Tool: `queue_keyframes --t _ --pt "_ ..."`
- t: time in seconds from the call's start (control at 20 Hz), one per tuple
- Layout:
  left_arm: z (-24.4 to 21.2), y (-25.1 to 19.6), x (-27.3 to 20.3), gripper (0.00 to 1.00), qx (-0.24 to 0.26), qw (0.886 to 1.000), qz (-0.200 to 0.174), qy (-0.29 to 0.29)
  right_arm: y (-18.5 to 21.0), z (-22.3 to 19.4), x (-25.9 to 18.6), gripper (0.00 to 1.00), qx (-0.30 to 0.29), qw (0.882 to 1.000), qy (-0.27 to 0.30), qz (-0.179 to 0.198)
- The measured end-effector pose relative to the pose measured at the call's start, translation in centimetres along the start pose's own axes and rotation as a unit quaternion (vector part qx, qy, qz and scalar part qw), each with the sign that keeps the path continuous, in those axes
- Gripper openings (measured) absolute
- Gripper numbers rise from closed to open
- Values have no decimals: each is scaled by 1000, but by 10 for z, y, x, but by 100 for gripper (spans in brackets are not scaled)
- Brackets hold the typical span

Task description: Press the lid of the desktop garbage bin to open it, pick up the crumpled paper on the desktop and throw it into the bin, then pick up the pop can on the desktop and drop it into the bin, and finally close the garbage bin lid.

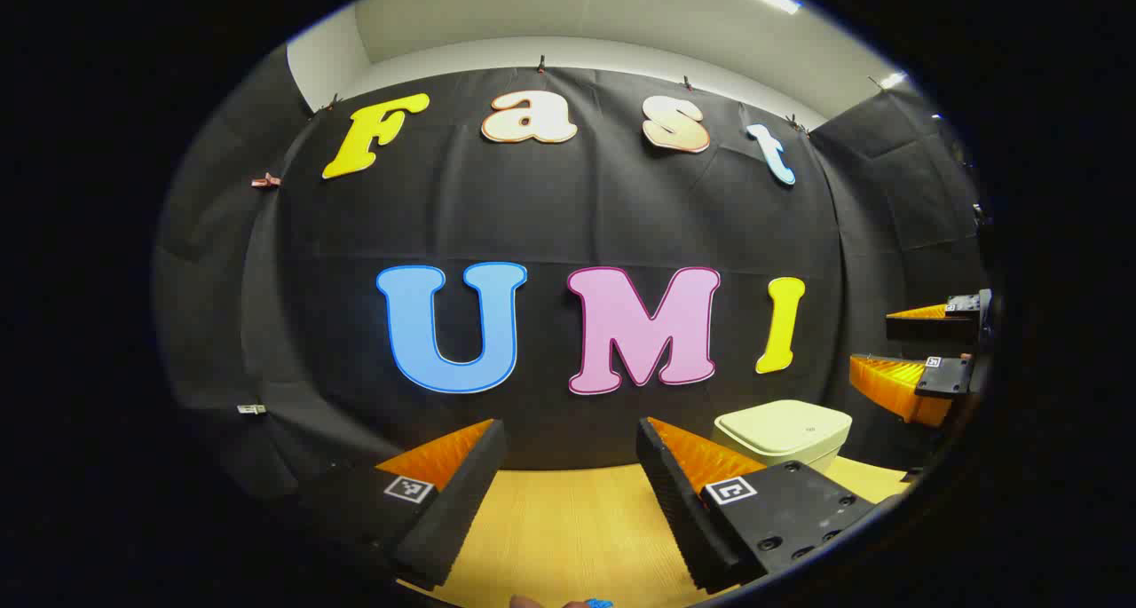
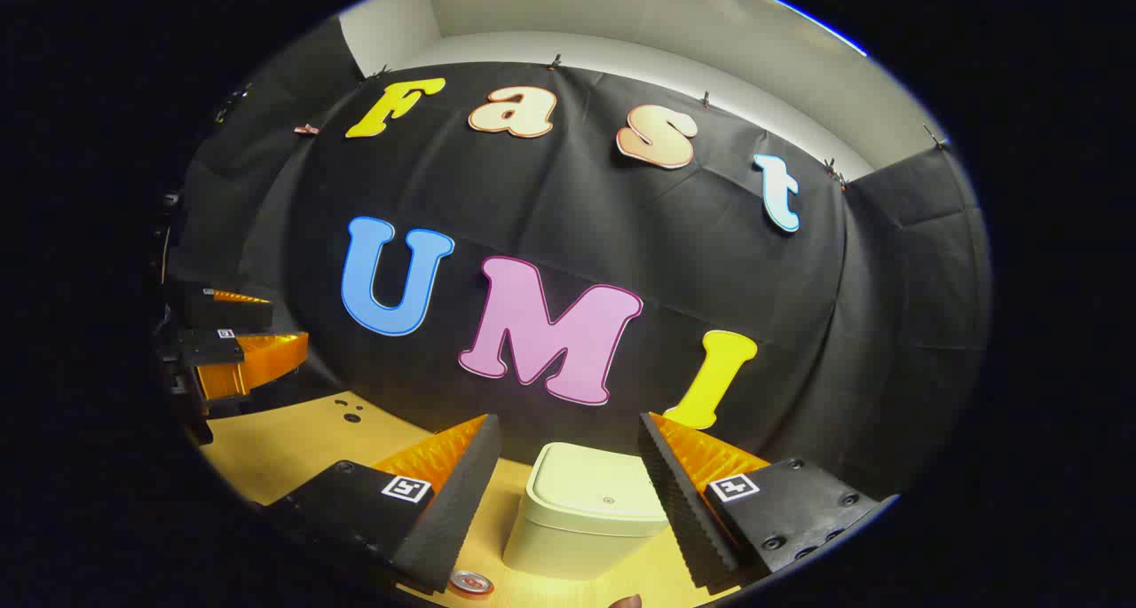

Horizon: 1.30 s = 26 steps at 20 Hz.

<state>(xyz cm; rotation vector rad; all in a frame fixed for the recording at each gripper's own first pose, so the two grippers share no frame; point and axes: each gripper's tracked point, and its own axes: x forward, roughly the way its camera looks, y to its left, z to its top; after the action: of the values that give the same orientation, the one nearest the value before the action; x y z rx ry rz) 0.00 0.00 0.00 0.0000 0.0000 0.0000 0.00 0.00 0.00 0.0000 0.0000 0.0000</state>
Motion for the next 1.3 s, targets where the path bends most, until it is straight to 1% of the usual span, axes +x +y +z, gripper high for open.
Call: queue_keyframes --t 0.2,0.3,0.4,0.5,0.7,1.0,1.3 --pt "1 2 0 95 -5 1000 6 -2 6 -1 1 98 -18 1000 -1 13" --pt "-1 1 1 95 -11 1000 10 2 7 0 3 98 -8 1000 0 18" --pt "1 -3 2 95 -8 1000 3 0 4 4 6 97 3 1000 -5 17" --pt "0 -2 3 95 -3 1000 5 -1 -1 6 9 97 1 1000 -11 9" --pt "-4 -1 6 95 -17 1000 7 4 -4 7 15 96 2 1000 -10 9" --pt "-7 6 10 95 -15 1000 13 3 1 6 18 96 6 1000 -8 11" --pt "-22 13 10 95 -19 1000 15 19 13 -3 20 96 20 999 4 28"
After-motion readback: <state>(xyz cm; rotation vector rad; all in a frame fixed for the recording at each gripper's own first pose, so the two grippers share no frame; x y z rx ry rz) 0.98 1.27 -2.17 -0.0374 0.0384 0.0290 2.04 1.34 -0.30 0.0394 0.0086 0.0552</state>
